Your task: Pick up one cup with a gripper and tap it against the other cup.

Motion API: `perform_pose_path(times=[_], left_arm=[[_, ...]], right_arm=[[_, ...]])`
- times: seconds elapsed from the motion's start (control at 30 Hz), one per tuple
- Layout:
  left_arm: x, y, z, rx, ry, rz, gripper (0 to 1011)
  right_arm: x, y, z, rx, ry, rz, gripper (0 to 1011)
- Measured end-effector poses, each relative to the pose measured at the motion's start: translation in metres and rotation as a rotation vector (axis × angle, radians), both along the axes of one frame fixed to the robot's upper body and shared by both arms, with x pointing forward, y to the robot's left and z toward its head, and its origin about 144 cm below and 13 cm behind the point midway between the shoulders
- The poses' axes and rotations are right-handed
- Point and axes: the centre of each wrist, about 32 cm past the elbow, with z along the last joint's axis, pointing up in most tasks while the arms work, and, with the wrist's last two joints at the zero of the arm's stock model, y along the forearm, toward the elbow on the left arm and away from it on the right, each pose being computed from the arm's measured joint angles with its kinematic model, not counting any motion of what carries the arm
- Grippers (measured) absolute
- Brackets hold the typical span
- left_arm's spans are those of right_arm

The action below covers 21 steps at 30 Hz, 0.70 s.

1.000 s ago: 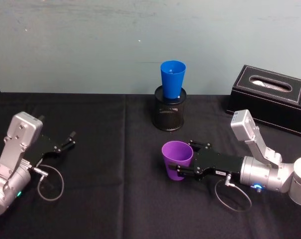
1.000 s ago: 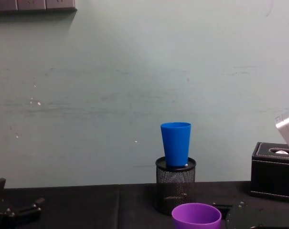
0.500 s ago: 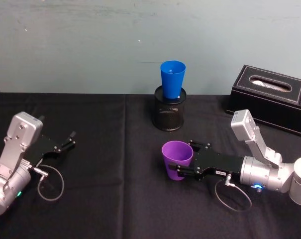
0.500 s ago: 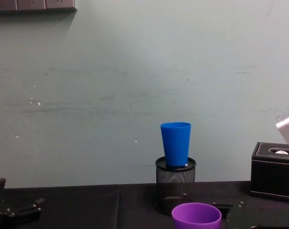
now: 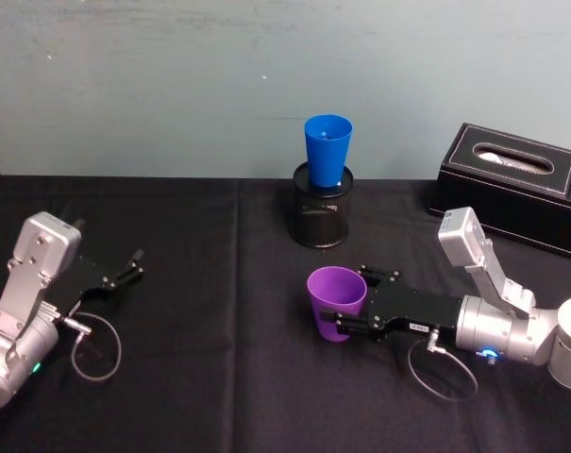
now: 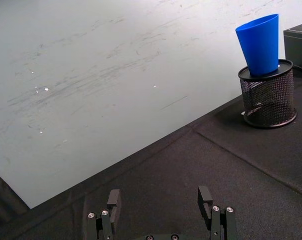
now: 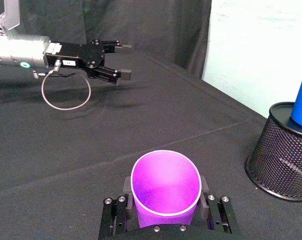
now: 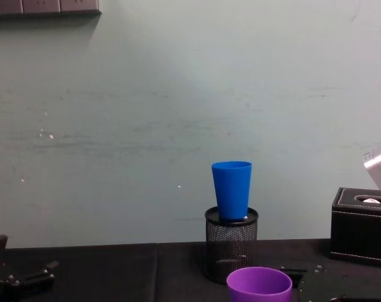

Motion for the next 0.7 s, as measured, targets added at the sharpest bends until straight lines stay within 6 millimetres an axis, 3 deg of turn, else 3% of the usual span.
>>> perform_pose_path(times=[0.57, 0.7], left_arm=[[0.0, 0.0, 0.0, 0.0, 0.0, 0.0, 1011], [0.0, 0.0, 0.0, 0.0, 0.0, 0.0, 1011]], right_arm=[[0.0, 0.0, 0.0, 0.0, 0.0, 0.0, 728], [0.0, 0.0, 0.0, 0.0, 0.0, 0.0, 799]])
